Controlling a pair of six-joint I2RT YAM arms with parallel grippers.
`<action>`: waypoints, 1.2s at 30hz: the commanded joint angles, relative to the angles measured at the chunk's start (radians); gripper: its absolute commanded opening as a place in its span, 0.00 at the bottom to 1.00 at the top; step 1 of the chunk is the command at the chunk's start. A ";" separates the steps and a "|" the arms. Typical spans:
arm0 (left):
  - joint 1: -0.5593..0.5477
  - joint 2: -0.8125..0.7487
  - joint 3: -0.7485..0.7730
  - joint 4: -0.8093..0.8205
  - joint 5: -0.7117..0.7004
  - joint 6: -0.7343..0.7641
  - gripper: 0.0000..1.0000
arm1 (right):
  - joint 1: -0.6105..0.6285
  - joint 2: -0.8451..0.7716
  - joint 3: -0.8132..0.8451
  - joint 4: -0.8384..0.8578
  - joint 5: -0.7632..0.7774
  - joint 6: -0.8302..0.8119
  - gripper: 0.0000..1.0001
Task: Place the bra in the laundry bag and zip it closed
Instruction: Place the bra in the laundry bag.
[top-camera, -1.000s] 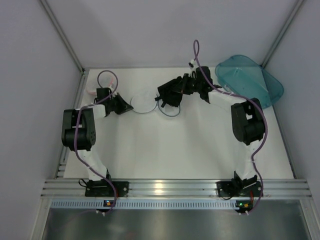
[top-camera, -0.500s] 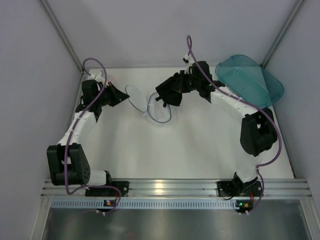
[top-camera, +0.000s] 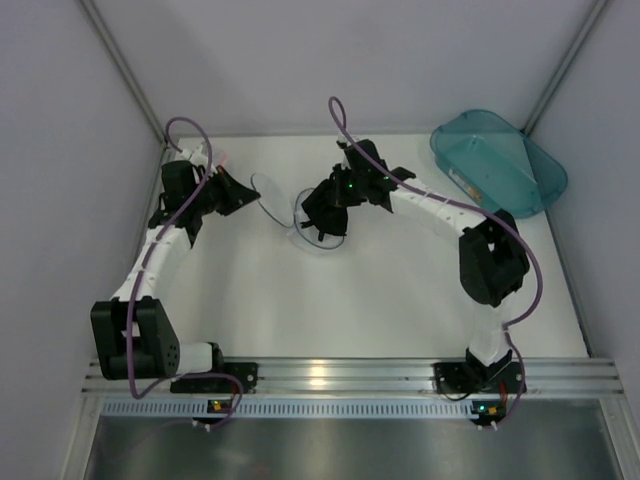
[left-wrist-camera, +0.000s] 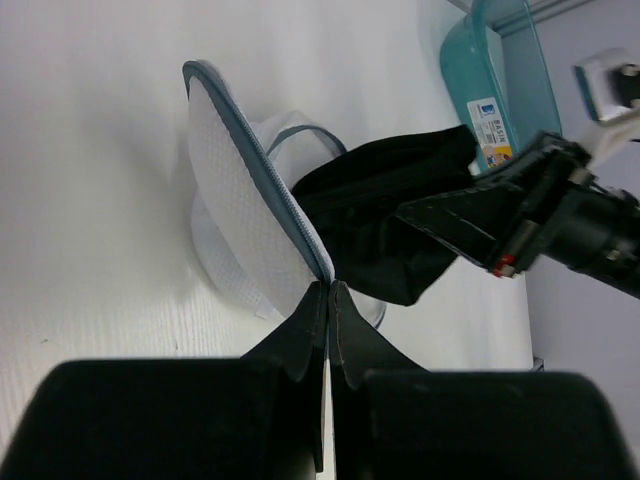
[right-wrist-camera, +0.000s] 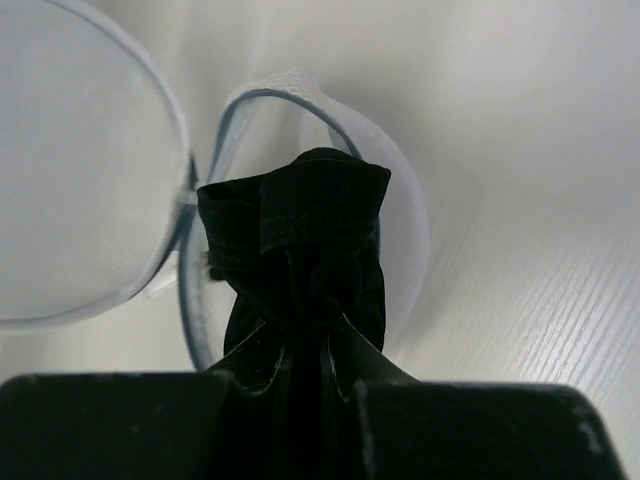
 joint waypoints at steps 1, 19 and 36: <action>-0.018 -0.056 0.042 0.023 0.033 0.007 0.00 | 0.024 0.069 0.075 -0.023 0.056 0.041 0.00; -0.069 -0.122 0.001 0.217 0.225 -0.171 0.00 | 0.074 0.055 0.106 0.069 -0.191 0.062 0.00; -0.062 -0.140 -0.145 0.529 0.293 -0.395 0.00 | 0.163 0.225 0.017 0.207 -0.489 0.188 0.00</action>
